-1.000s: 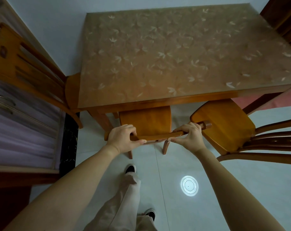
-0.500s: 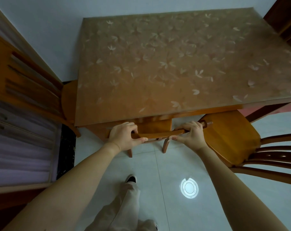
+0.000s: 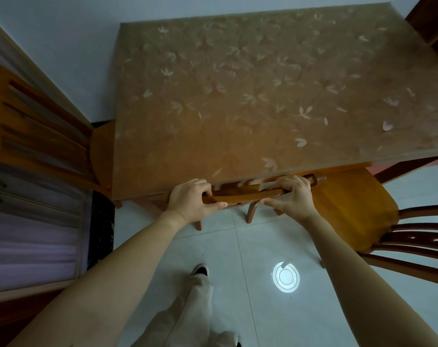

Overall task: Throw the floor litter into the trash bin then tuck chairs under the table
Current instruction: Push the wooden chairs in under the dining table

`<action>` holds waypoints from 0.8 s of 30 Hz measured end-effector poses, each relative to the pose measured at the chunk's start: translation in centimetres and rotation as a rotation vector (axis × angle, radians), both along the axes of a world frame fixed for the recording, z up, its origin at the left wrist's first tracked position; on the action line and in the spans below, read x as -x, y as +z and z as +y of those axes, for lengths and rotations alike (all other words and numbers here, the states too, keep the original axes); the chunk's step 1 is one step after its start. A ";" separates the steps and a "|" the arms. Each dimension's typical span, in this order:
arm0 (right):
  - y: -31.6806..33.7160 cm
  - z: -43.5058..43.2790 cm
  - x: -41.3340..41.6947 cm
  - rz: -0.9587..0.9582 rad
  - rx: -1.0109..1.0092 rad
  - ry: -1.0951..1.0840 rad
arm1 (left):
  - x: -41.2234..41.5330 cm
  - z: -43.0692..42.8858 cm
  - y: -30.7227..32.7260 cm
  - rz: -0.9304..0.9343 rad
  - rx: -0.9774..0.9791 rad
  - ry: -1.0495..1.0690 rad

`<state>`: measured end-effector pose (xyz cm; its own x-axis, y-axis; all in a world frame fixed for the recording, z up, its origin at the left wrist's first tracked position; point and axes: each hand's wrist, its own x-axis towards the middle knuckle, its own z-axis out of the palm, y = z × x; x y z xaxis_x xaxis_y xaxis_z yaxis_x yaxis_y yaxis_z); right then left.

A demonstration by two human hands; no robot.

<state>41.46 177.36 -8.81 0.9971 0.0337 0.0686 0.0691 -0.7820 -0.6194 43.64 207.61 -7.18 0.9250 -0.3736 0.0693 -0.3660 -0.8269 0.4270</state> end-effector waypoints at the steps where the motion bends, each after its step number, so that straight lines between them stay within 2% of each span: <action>1: 0.0 0.0 0.0 0.004 0.003 -0.003 | 0.0 0.0 0.0 0.002 0.002 0.004; 11: 2.4 1.5 1.8 0.041 0.036 0.008 | 1.9 0.1 0.6 0.086 0.027 0.002; 14: 4.2 2.5 4.0 -0.028 0.036 -0.013 | 3.9 -0.1 2.1 -0.014 0.051 -0.033; 19: 7.6 4.1 9.8 -0.195 0.172 0.011 | 9.6 0.4 5.0 -0.239 0.015 -0.071; 24: 8.4 6.1 17.9 -0.208 0.292 0.041 | 18.1 1.9 5.4 -0.179 0.002 -0.021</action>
<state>23.58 183.42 -0.40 0.9602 0.1220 0.2513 0.2054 -0.9180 -0.3393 25.51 209.49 -1.77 0.8896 -0.3927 0.2330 -0.4538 -0.8174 0.3548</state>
